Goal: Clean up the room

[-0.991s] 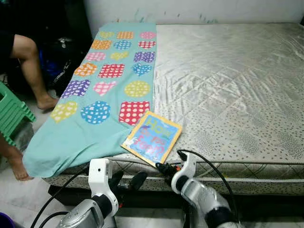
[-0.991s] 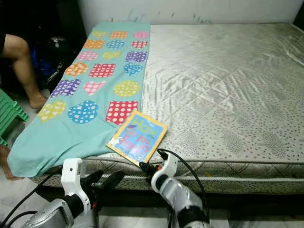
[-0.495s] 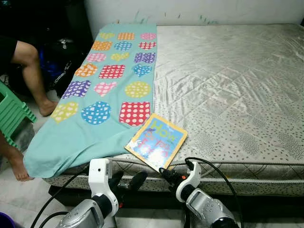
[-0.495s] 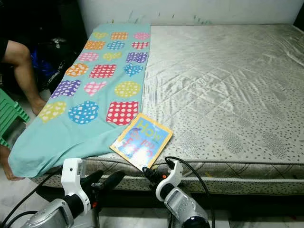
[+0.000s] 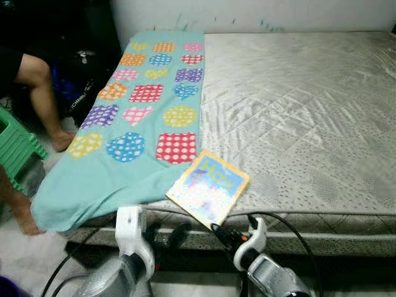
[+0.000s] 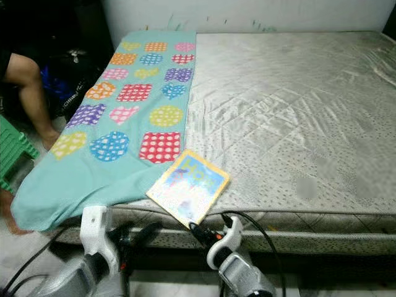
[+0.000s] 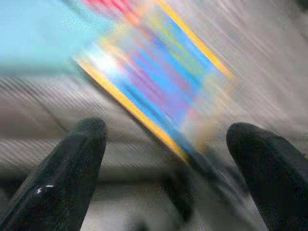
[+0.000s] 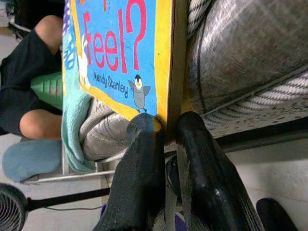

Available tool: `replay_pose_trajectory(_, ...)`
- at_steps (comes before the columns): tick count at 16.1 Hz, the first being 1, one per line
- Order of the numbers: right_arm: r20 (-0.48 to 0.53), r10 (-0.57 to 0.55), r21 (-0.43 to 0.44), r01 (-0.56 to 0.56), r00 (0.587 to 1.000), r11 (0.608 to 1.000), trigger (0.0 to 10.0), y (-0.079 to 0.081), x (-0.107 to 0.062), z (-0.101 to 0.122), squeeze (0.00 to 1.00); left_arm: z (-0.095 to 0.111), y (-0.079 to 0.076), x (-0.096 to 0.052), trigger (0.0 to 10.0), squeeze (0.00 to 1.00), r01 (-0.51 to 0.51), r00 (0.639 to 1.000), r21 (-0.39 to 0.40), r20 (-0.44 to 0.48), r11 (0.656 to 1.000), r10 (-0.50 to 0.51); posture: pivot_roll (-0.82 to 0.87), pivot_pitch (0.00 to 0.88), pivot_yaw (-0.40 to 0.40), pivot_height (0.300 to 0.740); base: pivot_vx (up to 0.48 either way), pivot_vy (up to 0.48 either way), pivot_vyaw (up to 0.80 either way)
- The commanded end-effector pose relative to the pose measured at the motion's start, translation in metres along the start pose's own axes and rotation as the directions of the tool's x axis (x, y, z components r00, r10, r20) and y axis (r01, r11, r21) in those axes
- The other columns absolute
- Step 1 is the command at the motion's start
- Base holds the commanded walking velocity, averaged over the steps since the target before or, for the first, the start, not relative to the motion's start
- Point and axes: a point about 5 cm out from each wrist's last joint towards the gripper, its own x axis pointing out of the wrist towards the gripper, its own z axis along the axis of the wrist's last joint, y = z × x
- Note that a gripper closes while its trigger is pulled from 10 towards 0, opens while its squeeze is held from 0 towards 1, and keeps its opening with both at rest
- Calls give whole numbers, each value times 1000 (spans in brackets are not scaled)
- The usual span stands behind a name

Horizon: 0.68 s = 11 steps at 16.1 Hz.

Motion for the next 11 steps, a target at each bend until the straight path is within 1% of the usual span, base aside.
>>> replay_pose_trajectory(1,470,184,-676,219,863,704,10000,162,11,109,0,23,11,7,10000,0,-97,984,51,153,994,88,-46,0,0,519,0,0,0)
replay_pose_trajectory(11,470,184,-676,219,863,704,10000,162,11,109,0,23,11,7,10000,0,-97,984,51,153,994,88,-46,0,0,519,0,0,0)
